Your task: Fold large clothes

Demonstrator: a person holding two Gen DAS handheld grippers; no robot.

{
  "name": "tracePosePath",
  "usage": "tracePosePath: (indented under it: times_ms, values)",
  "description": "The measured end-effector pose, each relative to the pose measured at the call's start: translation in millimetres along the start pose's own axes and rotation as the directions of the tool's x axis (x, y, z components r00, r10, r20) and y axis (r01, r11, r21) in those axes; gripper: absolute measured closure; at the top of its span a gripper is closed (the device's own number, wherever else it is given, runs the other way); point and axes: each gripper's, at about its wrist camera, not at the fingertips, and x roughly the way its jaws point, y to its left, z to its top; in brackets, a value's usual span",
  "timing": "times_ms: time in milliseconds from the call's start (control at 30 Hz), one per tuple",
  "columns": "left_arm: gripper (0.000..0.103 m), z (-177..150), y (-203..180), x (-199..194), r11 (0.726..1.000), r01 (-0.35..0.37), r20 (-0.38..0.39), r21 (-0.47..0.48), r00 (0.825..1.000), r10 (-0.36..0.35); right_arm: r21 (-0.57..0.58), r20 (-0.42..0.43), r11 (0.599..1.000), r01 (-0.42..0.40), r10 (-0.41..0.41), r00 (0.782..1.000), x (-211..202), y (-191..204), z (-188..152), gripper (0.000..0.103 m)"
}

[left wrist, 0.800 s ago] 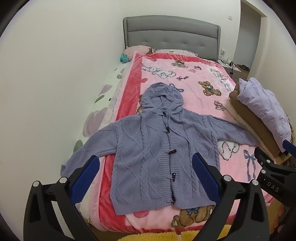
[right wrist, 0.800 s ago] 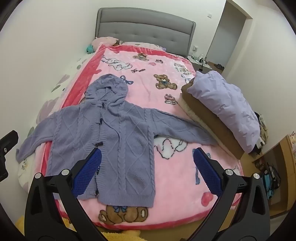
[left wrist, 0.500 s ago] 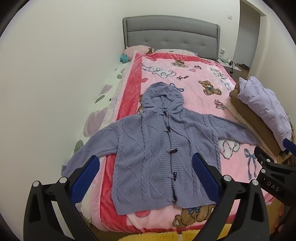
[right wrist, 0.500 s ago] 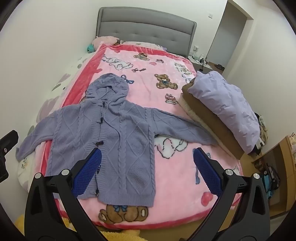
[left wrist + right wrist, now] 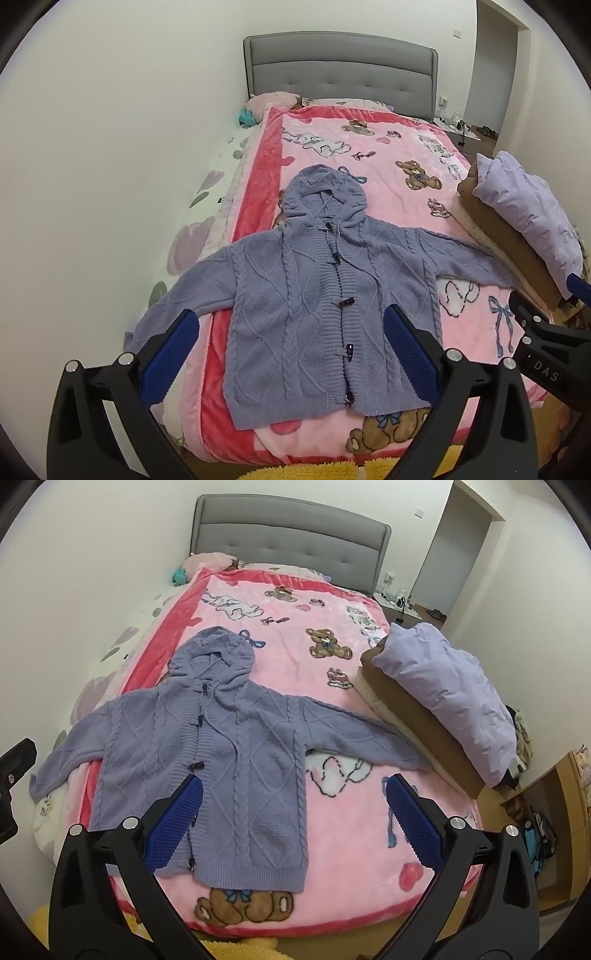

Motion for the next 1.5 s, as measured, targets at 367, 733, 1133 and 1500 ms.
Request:
tracePosePath:
  times_ms: [367, 733, 1133, 1500]
  values:
    - [0.005, 2, 0, 4, 1.000, 0.005, -0.004, 0.007, 1.000, -0.005, -0.001, 0.001, 1.000, 0.000, 0.000, 1.000, 1, -2, -1, 0.008]
    - [0.005, 1, 1, 4, 1.000, 0.004, -0.004, 0.008, 1.000, -0.004, 0.002, 0.002, 1.000, 0.001, -0.001, 1.000, 2, 0, 0, 0.008]
    - [0.005, 2, 1, 4, 1.000, 0.006, -0.002, 0.008, 1.000, -0.006, -0.003, 0.002, 1.000, -0.005, 0.005, 1.000, 1, 0, 2, 0.008]
    - [0.005, 2, 2, 3, 1.000, 0.003, -0.004, 0.003, 1.000, -0.003, -0.005, 0.008, 1.000, -0.007, 0.007, 1.000, 0, 6, 9, 0.008]
